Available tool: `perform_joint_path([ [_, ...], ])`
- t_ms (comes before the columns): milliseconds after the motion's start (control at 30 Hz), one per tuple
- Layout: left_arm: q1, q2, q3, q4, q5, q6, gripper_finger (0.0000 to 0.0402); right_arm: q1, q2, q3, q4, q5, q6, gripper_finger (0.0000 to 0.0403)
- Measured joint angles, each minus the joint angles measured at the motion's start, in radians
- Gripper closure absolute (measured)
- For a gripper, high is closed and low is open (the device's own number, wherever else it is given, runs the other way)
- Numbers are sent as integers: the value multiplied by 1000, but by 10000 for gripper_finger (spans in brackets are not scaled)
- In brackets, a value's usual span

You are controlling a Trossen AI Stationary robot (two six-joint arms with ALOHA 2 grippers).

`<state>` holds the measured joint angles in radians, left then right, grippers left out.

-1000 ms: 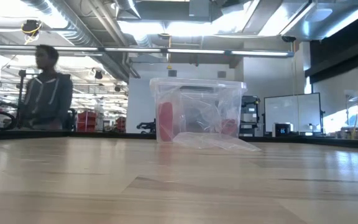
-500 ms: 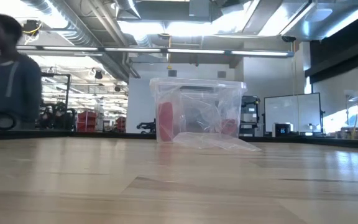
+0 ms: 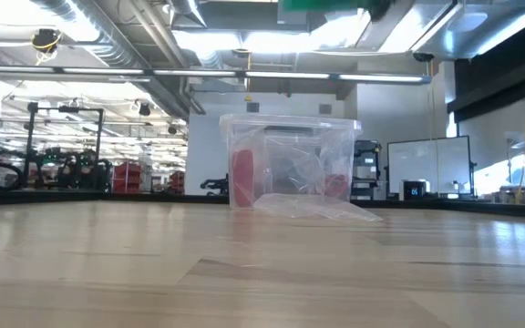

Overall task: Roll bandage
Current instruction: Roll the green bandage

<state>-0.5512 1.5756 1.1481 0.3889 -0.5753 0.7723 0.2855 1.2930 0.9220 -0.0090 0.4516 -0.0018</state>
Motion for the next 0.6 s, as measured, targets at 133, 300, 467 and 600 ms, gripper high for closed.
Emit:
perform_joint_path([
  [133, 30, -1, 0, -49, 1, -23, 386, -1, 0, -48, 16, -48, 87, 391],
  [300, 49, 3, 2, -112, 6, -132, 386, -9, 2, -88, 6, -52, 188, 371],
  [467, 51, 15, 2, -184, 2, -294, 386, -41, 2, -116, -4, -109, 293, 309],
  [600, 54, 70, 2, -196, 1, -376, 386, -61, 2, -148, 0, -116, 343, 249],
])
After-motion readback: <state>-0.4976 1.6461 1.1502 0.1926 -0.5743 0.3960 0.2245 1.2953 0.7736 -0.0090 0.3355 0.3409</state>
